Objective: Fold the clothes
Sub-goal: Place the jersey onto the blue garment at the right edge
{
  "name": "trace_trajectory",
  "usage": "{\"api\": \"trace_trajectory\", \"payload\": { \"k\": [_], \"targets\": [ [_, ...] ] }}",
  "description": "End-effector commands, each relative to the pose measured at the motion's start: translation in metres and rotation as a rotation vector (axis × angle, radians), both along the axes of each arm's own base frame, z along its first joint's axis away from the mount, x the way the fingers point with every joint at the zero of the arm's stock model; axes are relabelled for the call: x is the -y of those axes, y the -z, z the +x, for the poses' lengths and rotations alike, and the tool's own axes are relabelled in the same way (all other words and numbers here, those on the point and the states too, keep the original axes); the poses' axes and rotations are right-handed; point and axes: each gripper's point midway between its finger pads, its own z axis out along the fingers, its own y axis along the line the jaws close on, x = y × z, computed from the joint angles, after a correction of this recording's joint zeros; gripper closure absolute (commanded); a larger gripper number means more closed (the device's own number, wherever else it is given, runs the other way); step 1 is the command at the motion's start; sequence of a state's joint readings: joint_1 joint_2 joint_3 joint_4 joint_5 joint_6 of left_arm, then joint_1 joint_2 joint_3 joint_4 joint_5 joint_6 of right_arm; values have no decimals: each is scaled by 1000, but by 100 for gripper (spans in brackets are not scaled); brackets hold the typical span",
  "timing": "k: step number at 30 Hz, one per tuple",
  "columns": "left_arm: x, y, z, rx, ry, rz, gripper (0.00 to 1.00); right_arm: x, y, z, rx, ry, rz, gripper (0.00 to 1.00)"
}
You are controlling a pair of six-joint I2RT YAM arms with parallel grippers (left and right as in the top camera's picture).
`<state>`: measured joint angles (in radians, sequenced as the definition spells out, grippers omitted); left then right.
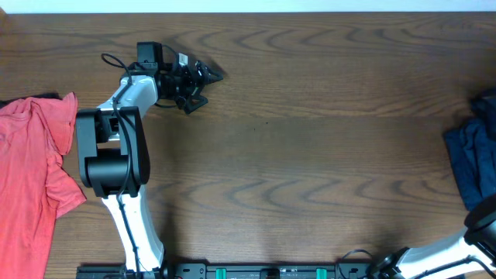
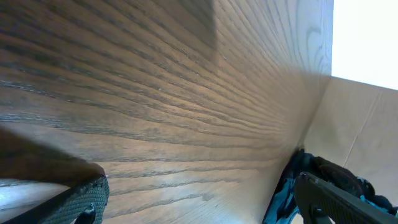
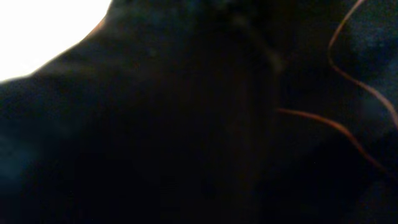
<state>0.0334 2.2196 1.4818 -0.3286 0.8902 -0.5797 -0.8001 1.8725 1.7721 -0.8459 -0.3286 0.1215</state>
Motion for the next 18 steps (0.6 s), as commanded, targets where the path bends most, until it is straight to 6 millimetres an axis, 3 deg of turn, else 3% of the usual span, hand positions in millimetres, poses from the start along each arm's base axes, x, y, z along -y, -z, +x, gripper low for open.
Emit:
{"api": "trace_trajectory", "payload": {
  "k": [1, 9, 18],
  "targets": [
    [-3, 73, -33, -180, -18, 131, 2, 13, -31, -8, 74, 1, -47, 99],
    [6, 72, -35, -179, 3, 132, 2, 36, -19, -24, 53, 42, -46, 99],
    [14, 72, -37, -178, 20, 134, 2, 29, 33, -1, -4, -21, 34, 99]
  ]
}}
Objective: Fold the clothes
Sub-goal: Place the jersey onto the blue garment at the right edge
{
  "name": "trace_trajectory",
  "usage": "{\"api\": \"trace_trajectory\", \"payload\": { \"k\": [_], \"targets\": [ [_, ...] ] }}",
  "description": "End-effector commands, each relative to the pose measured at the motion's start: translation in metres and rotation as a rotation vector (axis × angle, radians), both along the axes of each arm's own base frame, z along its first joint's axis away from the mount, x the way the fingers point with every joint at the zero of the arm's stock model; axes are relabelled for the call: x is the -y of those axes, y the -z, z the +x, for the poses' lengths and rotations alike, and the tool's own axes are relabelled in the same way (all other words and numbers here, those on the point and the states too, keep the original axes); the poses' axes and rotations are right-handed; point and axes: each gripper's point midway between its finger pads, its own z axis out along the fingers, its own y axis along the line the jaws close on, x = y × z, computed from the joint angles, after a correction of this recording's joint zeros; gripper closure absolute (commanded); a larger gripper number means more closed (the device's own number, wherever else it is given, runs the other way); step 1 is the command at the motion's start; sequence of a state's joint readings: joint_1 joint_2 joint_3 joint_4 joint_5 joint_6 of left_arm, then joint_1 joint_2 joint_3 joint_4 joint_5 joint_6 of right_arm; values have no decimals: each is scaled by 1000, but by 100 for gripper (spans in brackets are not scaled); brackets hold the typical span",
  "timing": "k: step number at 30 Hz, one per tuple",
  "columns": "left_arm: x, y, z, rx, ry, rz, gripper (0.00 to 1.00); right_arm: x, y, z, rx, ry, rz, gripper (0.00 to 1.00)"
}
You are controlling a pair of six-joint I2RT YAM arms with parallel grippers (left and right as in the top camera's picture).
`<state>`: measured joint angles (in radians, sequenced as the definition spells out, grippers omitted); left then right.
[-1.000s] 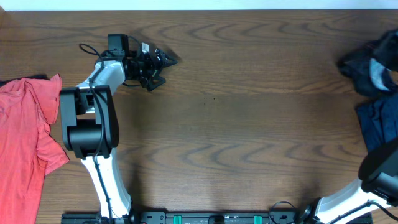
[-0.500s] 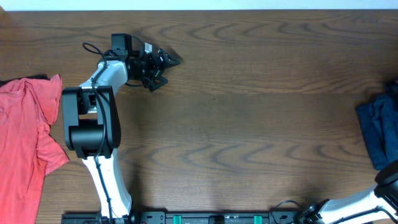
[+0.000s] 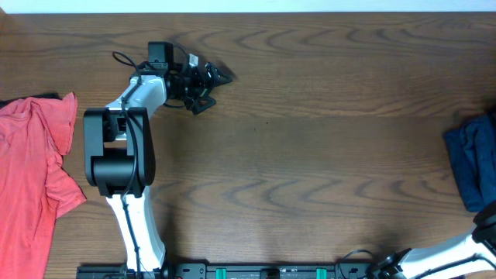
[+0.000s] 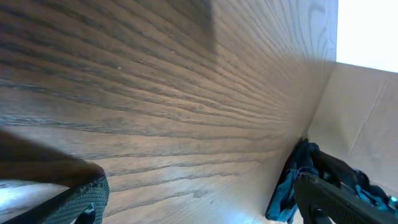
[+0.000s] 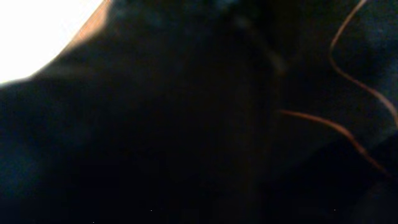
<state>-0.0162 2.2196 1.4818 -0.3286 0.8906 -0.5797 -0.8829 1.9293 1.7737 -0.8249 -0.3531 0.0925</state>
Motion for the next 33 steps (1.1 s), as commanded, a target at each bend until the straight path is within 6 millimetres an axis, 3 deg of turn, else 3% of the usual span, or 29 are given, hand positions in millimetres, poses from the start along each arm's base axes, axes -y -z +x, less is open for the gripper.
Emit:
{"api": "trace_trajectory", "payload": {
  "k": [1, 5, 8, 13, 20, 26, 33],
  "targets": [
    [-10, 73, -31, -174, -29, 139, 2, -8, 18, 21, 5, -83, 24, 99],
    [-9, 73, -31, -174, -28, 139, 2, -19, 45, 36, -26, -125, 64, 99],
    [-9, 73, -31, -174, -28, 139, 2, -29, 51, 47, -25, -157, 71, 99],
    [-8, 73, -31, -174, -26, 139, 2, -42, 38, 65, 38, -223, 67, 99],
    [-3, 73, -33, -178, -19, 139, 2, -80, 9, 100, 143, -395, 46, 99],
    [6, 73, -36, -178, 0, 140, 2, -85, 15, 104, 96, -373, 23, 99],
    [9, 73, -37, -177, 7, 141, 2, -54, 18, 80, 82, -298, 37, 99]
  ]
}}
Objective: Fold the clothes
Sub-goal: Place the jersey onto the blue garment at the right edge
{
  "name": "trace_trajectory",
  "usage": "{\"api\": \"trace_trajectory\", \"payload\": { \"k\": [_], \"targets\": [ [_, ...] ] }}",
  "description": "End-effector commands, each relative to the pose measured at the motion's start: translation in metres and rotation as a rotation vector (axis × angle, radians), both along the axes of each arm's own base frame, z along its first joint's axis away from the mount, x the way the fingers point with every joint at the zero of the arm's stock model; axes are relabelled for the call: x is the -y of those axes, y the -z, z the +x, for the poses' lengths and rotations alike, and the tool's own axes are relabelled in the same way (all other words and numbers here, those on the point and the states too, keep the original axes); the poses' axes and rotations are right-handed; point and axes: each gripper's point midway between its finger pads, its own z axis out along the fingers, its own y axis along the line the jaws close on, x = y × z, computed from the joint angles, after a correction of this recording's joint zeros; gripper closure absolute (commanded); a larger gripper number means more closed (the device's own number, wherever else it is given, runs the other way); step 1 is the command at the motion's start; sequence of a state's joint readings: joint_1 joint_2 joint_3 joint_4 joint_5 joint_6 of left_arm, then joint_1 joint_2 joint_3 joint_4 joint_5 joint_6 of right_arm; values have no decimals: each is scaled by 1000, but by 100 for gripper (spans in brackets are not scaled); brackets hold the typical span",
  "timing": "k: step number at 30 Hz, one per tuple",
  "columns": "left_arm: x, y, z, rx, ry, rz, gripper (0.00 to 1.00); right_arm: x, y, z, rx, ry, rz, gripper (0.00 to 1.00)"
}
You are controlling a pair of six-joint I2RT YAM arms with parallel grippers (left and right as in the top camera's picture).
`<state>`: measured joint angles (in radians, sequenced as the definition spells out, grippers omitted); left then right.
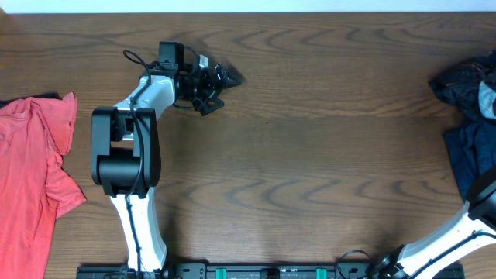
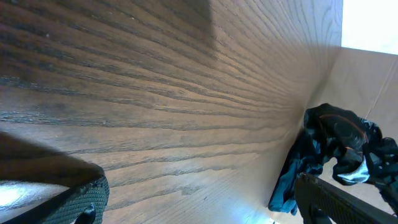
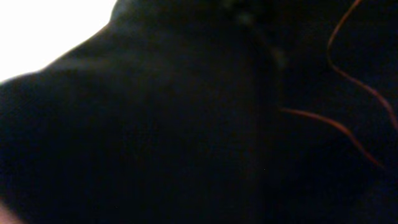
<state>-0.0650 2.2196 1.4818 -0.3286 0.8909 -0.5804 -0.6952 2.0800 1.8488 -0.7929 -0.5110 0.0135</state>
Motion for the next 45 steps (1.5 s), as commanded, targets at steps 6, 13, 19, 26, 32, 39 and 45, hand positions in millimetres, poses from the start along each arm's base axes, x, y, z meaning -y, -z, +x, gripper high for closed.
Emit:
{"api": "trace_trajectory", "payload": {
  "k": [6, 13, 19, 26, 32, 39, 45],
  "targets": [
    [-14, 73, -29, -172, -41, 146, 2, 55, -5, -49, -29, 83, -35, 99],
    [-14, 72, -30, -190, -56, 137, 2, 85, 0, -82, -70, 180, -30, 99],
    [-13, 72, -30, -197, -62, 135, 2, 100, 2, -101, -82, 213, -30, 99],
    [-12, 71, -30, -203, -63, 127, 2, 111, 4, -117, -98, 252, -24, 99],
    [-12, 71, -30, -203, -63, 127, 2, 115, 10, -127, -152, 280, -41, 99],
    [-11, 71, -30, -203, -62, 122, 2, 111, 21, -147, -246, 328, -9, 99],
    [-11, 70, -30, -204, -61, 120, 2, 109, 29, -174, -319, 394, 57, 99]
  ]
}}
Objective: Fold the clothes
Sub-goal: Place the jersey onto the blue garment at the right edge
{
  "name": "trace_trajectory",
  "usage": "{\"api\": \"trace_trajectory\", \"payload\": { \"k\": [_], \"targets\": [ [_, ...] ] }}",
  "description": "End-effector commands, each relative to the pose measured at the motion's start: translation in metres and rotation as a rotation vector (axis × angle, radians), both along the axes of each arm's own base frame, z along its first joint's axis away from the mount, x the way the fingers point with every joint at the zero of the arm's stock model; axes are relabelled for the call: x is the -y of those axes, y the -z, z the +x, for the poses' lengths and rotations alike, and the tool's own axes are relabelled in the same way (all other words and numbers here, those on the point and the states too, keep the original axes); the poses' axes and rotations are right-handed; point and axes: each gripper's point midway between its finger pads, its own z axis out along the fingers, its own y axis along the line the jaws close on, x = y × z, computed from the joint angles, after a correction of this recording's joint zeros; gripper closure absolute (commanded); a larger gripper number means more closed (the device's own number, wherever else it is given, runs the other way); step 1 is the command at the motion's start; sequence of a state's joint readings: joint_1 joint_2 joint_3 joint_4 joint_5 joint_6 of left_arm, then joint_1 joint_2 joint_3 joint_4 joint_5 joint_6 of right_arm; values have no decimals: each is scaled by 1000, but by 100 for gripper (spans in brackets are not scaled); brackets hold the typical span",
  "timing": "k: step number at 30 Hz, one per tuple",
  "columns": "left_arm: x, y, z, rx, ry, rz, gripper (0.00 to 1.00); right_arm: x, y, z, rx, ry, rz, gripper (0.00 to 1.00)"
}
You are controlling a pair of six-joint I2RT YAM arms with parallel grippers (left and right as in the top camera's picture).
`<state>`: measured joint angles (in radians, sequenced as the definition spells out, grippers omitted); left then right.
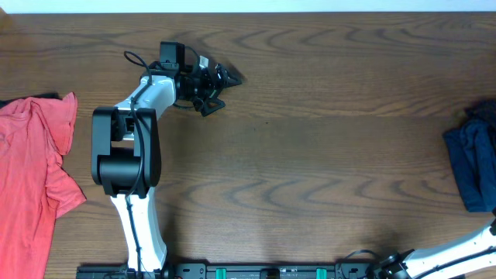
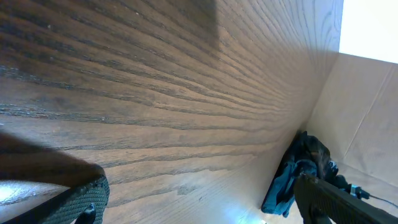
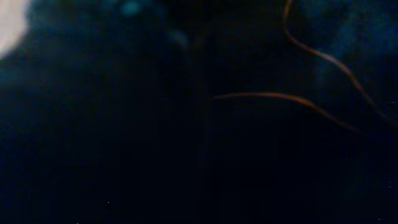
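A red shirt (image 1: 31,170) lies crumpled at the table's left edge. A dark blue garment pile (image 1: 473,163) sits at the right edge and also shows far off in the left wrist view as blue cloth (image 2: 297,179). My left gripper (image 1: 217,84) hovers open over bare wood at the back left, with nothing between its fingers (image 2: 84,196). Only a piece of the right arm (image 1: 465,252) shows, in the bottom right corner. Dark blue cloth (image 3: 199,124) with loose orange threads fills the right wrist view and hides that gripper's fingers.
The wooden table (image 1: 310,155) stretches between the two garments. A cardboard-coloured wall (image 2: 367,112) stands beyond the table's right end. The left arm's base and links (image 1: 120,163) stand beside the red shirt.
The dark garment that hung raised at the back right corner is gone from the overhead view; only the blue pile shows at the right edge. The right arm sits lower in the corner. The left arm is unchanged.
The left gripper stood open at the back left and shifted slightly rightward over the first moments. The blue pile lay at the right edge. Then a dark garment appeared lifted at the back right. Now it is out of sight again, with cloth still covering the right wrist camera.
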<state>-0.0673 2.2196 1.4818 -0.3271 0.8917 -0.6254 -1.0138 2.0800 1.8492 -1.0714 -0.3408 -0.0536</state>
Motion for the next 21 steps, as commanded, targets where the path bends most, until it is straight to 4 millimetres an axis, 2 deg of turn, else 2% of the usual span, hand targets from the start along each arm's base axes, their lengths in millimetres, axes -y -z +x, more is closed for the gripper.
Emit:
{"api": "trace_trajectory", "payload": {
  "k": [1, 4, 10, 15, 16, 17, 18, 21],
  "targets": [
    [-12, 71, -30, -172, -33, 129, 2, 12, -7, -20, -29, 69, -10, 99],
    [-12, 71, -30, -172, -33, 129, 2, 11, -5, -26, -45, 102, 14, 99],
    [-11, 70, -31, -173, -30, 122, 2, 11, 3, -54, -161, 237, 47, 99],
    [-11, 70, -31, -173, -30, 122, 2, 9, 3, -55, -167, 239, 56, 98],
    [-11, 70, -31, -174, -30, 120, 2, 9, 3, -55, -164, 238, 59, 72],
    [-11, 69, -31, -174, -29, 119, 2, 8, 3, -54, -160, 237, 62, 19],
    [-11, 69, -31, -174, -29, 119, 2, 7, 2, -53, -152, 234, 71, 1],
    [-11, 69, -31, -173, -29, 119, 2, -2, -2, -42, -90, 189, 112, 1]
  ]
}}
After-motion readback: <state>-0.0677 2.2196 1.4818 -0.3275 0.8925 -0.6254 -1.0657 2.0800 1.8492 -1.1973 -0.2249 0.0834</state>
